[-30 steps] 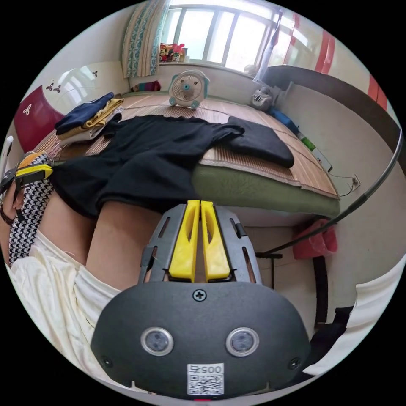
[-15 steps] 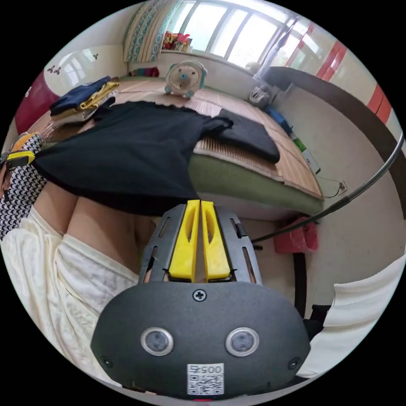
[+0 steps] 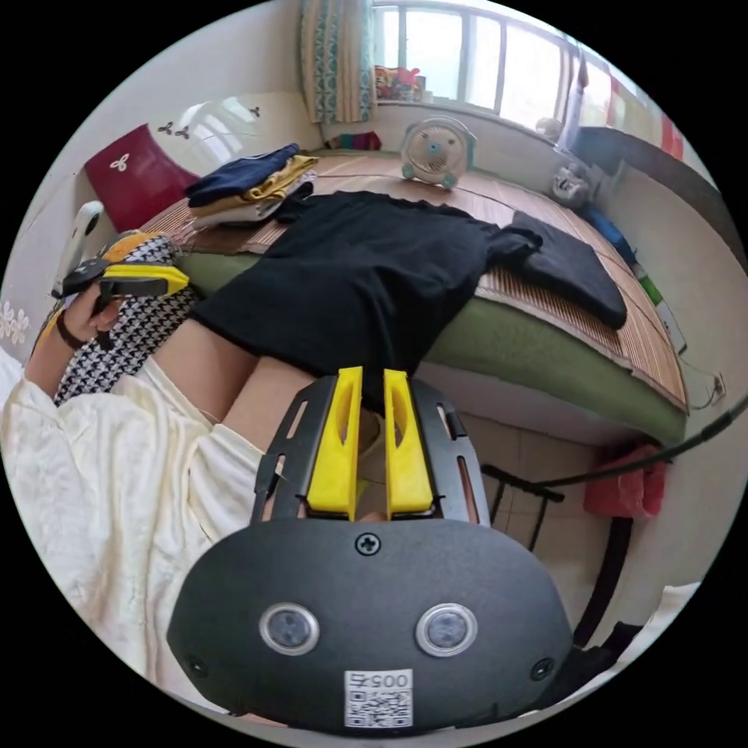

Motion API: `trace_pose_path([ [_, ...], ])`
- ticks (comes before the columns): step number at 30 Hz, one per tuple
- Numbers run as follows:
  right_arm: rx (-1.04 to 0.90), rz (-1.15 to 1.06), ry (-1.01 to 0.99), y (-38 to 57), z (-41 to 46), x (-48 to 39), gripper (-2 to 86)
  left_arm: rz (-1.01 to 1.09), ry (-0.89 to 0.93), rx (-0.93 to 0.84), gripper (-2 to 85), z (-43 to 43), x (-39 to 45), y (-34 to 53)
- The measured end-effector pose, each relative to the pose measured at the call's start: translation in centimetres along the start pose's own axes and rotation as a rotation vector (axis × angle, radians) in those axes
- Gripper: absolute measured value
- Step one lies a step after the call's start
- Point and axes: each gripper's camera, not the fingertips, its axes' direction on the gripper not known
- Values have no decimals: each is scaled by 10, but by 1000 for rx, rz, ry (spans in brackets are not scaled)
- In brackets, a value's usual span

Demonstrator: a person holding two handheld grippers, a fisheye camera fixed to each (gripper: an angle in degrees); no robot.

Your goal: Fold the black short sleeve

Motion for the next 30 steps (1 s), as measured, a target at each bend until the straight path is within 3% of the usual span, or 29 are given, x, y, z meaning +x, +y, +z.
trace_pose_path([
  [9, -67, -112, 49, 7, 13, -27, 59, 114, -18, -61, 86, 25, 19, -8],
  [16, -38, -89, 76, 4, 10, -33, 53, 46, -10, -41, 68, 21, 11, -3],
  [30, -23, -97, 30, 14, 6, -40, 47, 109, -78, -41, 18, 5, 23, -3],
])
